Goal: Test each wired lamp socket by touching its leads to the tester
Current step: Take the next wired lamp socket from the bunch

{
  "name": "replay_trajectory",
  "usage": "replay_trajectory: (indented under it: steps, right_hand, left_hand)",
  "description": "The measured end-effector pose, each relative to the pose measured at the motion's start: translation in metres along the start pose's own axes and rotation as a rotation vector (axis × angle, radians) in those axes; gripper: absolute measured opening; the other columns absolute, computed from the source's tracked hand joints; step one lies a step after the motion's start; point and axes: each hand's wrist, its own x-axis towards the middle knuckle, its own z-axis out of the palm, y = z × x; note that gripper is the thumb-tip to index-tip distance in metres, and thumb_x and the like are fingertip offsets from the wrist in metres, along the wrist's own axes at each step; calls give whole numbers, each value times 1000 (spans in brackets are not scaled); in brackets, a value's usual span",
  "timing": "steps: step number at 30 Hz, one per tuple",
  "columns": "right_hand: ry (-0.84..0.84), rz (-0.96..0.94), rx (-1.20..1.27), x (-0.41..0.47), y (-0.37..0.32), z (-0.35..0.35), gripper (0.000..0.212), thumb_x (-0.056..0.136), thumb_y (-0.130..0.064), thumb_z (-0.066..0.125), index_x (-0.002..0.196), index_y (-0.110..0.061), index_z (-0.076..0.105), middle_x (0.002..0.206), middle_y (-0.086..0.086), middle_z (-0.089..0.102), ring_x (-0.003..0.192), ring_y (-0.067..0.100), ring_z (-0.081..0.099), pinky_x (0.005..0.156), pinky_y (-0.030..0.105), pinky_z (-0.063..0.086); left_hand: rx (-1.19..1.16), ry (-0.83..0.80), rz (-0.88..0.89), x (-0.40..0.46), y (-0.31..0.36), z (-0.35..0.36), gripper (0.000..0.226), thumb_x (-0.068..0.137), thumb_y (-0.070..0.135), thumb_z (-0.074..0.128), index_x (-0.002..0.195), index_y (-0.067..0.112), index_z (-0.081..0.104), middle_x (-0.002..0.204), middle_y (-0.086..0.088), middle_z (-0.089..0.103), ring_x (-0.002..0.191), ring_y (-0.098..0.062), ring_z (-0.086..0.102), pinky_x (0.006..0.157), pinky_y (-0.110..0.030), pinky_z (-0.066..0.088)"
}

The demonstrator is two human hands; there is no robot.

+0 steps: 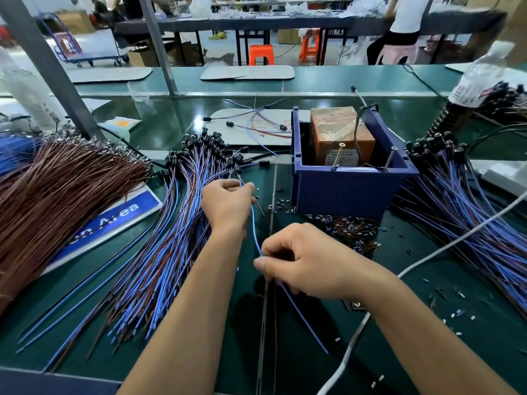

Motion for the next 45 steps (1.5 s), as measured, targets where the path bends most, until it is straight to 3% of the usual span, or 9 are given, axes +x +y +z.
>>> replay_trajectory:
  steps: [5,8,14,19,22,29,36,40,45]
  right_hand:
    - [294,53,-76,7,5,-1,13,94,-27,74,87,-23,64,74,-7,65,65,9,58,64,26,49]
    - [239,66,-98,12,6,-4,36,88,-32,78,119,-27,60,104,-10,60,83,5,55,78,25,47]
    - [338,62,163,32,-5,9,77,90,-59,71,152,-30,38,124,-10,57,117,10,57,105,38,50]
    - [236,187,612,46,-8,20,40,102,-11,64,137,-12,45,88,13,70,61,20,70,59,29,59]
    - [168,172,453,35,2,2,12,106,-4,53,113,-9,61,64,-1,65,45,11,55,45,23,45]
    - [243,162,-176,-23,58,-81,16,100,-20,68,89,-26,77,68,-9,75,47,3,56,49,13,42]
    - [701,-140,-79,-35,85,-62,24,95,-14,74,80,-32,71,66,-8,70,60,5,63,62,15,48]
    - [769,-237,-101,-30,91,-49,17,96,-5,74,86,-20,76,74,-10,72,70,4,68,65,17,47]
    - [749,-194,89,-31,97,-47,2,94,-14,78,92,-14,79,76,-5,75,69,8,71,66,23,55]
  left_hand:
    - [-699,-206,-280,8,16,-12,23,98,14,67,79,14,55,49,7,39,35,-3,33,34,-17,28]
    - [-755,-231,-211,6,20,-14,33,102,15,59,73,21,44,57,8,40,46,-4,33,39,-16,26]
    - [-1023,-357,-325,-1,30,-18,24,107,21,49,129,11,55,102,-2,70,77,-12,68,66,-22,56]
    - [-1296,-341,-345,6,33,-26,15,109,23,46,118,13,52,79,-3,69,49,-10,64,43,-17,51]
    - [-1350,-298,-335,14,30,-35,27,111,31,41,90,17,48,63,5,56,38,-4,42,34,-13,32]
    - [-1080,-77,-9,5,36,-43,35,113,33,32,82,21,42,54,7,25,42,-8,15,37,-21,13]
    - [30,-203,1093,-68,14,10,22,105,17,52,95,14,72,86,9,69,70,-21,63,61,-35,48]
    - [264,-479,1092,-79,5,30,26,105,21,56,121,10,72,110,-1,75,100,-20,71,85,-38,55]
    - [266,-581,1049,-72,2,32,9,98,7,67,101,11,75,87,4,74,81,-15,69,73,-35,54]
